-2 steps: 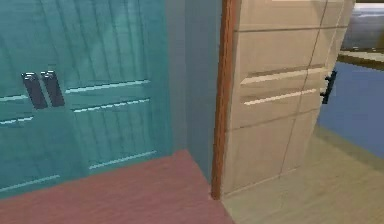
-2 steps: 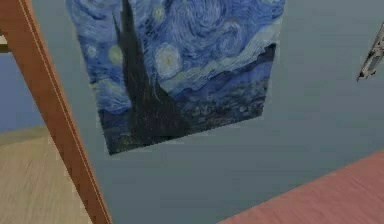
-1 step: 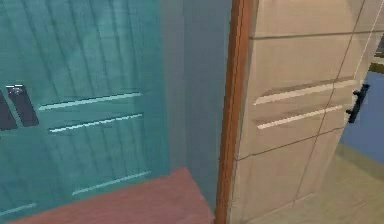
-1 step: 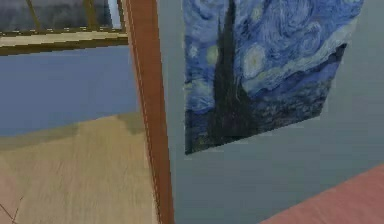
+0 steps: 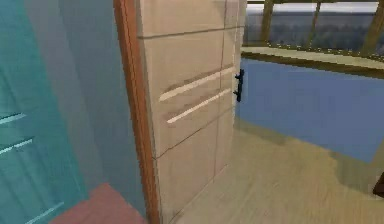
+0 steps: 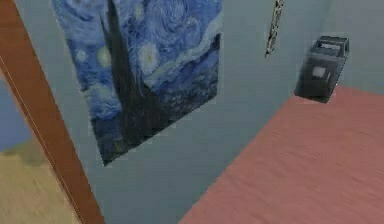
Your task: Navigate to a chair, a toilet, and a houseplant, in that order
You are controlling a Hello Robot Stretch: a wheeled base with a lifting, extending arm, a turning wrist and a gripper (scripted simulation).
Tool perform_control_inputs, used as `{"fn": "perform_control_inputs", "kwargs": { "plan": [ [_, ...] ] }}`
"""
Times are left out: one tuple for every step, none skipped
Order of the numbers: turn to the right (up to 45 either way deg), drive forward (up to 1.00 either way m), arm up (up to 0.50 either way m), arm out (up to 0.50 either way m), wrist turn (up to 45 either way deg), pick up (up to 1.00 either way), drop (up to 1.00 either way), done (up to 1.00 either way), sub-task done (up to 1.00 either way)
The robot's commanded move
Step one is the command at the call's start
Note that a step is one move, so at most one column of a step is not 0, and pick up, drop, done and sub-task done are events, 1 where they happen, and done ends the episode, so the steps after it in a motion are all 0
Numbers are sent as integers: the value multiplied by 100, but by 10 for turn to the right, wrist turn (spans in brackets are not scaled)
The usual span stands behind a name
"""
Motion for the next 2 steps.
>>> {"fn": "perform_control_inputs", "kwargs": {
  "plan": [
    [0,45,0,0,0,0,0,0,0],
    [360,0,0,0,0,0,0,0,0]
  ]
}}
